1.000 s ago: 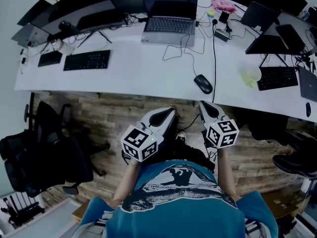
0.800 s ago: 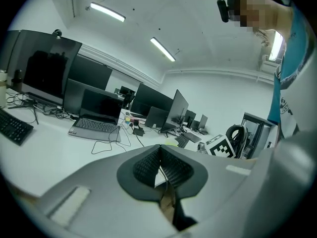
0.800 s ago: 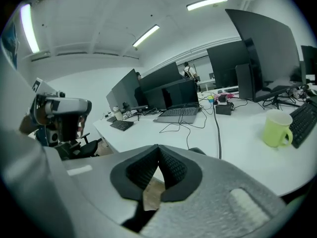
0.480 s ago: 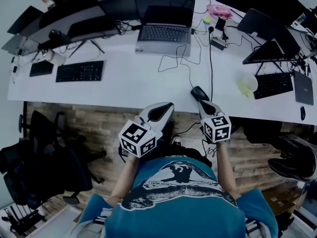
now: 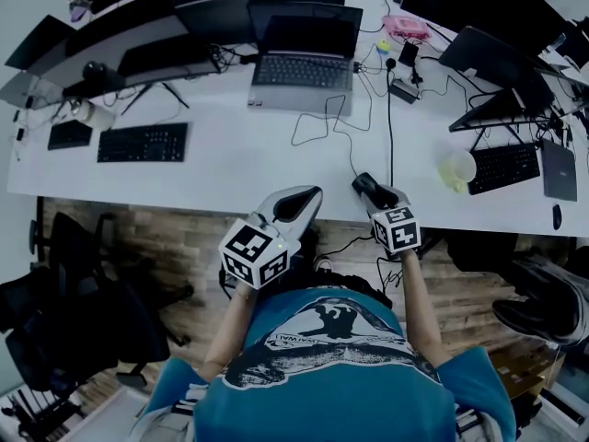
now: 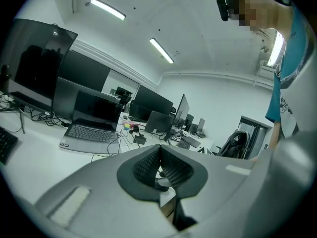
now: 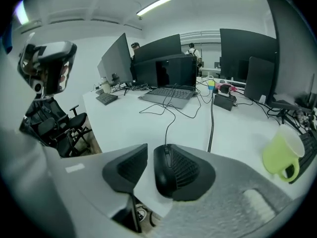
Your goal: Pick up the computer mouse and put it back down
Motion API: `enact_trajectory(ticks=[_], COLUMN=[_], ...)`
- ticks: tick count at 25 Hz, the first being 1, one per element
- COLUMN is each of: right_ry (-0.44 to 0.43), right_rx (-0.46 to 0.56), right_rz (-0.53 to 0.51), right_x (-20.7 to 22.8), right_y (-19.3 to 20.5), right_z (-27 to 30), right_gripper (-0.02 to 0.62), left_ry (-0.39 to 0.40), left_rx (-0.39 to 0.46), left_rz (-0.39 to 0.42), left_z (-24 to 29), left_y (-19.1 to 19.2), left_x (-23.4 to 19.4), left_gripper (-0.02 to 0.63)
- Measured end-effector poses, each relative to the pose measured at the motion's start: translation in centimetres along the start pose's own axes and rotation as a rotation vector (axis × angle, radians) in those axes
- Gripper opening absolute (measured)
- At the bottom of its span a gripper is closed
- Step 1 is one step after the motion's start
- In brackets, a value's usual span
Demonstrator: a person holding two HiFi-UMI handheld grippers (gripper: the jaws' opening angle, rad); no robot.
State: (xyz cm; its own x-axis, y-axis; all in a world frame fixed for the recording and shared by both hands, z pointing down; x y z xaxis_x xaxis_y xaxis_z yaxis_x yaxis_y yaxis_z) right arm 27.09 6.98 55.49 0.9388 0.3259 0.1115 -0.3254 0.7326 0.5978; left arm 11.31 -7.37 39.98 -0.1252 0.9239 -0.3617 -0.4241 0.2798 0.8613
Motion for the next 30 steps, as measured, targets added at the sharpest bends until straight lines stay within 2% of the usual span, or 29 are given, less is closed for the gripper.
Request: enact_trajectory(ticks=[5, 13, 17, 21, 30], right_ry=[0.019, -0.007, 0.006, 0.007, 0.023], right_rx=[-0.084, -0.214, -0.253, -0.246, -0.231], right_rz=[-0.081, -0.134, -0.121, -0.056, -0.038], right_x=[1.0, 1.5, 1.8, 2.2, 2.3], right_y=[-0.2, 0.8, 1.5, 2.0, 2.1], right_z=[2.2, 4.9, 6.0, 6.3, 6.1], right_gripper=[0.231, 0.323, 0.333, 0.328, 0.308], left_ry=[-0.001, -0.011, -0.017, -0.025, -0.025], left_rx=[0.001, 0.003, 0.004, 0.005, 0.007], left_rz=[-0.006, -0.015, -0.019, -0.023, -0.026], left_z=[0.3, 0.1, -0.2, -0.7, -1.3], left_y=[-0.5, -0.8, -0.7, -0.6, -0.5], left_x=[-1.0, -1.9, -2.4, -2.9, -3.8], left_gripper=[0.012, 0.012, 0.012, 0.012, 0.012])
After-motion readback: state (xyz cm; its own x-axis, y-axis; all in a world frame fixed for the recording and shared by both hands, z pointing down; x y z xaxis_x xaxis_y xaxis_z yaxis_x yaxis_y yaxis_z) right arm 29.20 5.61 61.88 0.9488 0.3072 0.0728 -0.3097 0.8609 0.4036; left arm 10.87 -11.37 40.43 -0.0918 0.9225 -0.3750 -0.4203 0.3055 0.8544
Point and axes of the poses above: the fingertips, and each gripper's own axes: z forward along the fingers, x to its right, y out of its underside, the point moved 7 cm from there along -z, backward along the fingers, and after that the axes turned 8 degrees about -x, right-handed, at the moved point
